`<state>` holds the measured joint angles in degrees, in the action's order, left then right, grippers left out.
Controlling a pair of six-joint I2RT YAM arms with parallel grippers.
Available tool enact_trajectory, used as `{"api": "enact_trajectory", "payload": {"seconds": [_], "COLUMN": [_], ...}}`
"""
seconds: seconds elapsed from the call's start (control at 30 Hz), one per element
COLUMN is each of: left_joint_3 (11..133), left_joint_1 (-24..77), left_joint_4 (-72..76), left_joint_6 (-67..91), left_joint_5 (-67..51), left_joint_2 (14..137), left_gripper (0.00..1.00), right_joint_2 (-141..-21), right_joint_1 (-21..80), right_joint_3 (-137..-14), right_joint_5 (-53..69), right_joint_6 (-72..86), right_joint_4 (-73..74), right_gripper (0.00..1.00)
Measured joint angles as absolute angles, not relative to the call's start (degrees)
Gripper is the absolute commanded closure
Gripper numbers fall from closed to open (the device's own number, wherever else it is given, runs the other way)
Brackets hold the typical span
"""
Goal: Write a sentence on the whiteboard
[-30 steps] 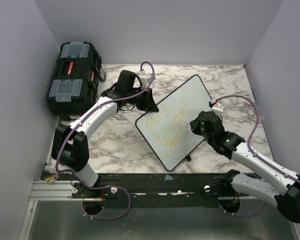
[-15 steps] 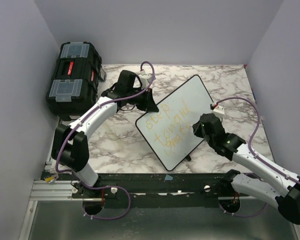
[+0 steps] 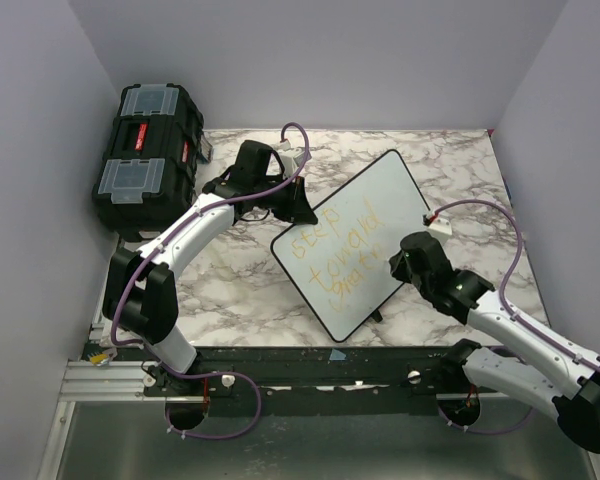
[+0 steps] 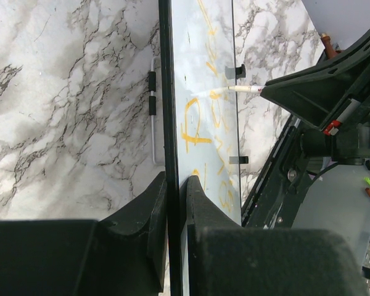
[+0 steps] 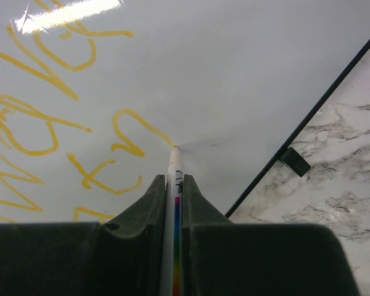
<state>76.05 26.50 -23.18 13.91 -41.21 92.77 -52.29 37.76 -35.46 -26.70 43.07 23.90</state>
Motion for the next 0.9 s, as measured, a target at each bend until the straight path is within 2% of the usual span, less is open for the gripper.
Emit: {"api": "enact_trajectory", "payload": {"seconds": [0.9], "left_joint_3": [75.55], "left_joint_1": [26.65], "left_joint_4": [-23.29], "left_joint_6": [13.5], "left_joint_5": [-41.19], "left_joint_2": [91.77], "left_gripper": [1.0], "right_joint_2": [-54.83], "right_joint_1": [37.76], "right_joint_3": [-37.45], "right_joint_5": [-28.05], "right_joint_6": [39.35], "right_joint_4": [21.39], "right_gripper": [0.99]}}
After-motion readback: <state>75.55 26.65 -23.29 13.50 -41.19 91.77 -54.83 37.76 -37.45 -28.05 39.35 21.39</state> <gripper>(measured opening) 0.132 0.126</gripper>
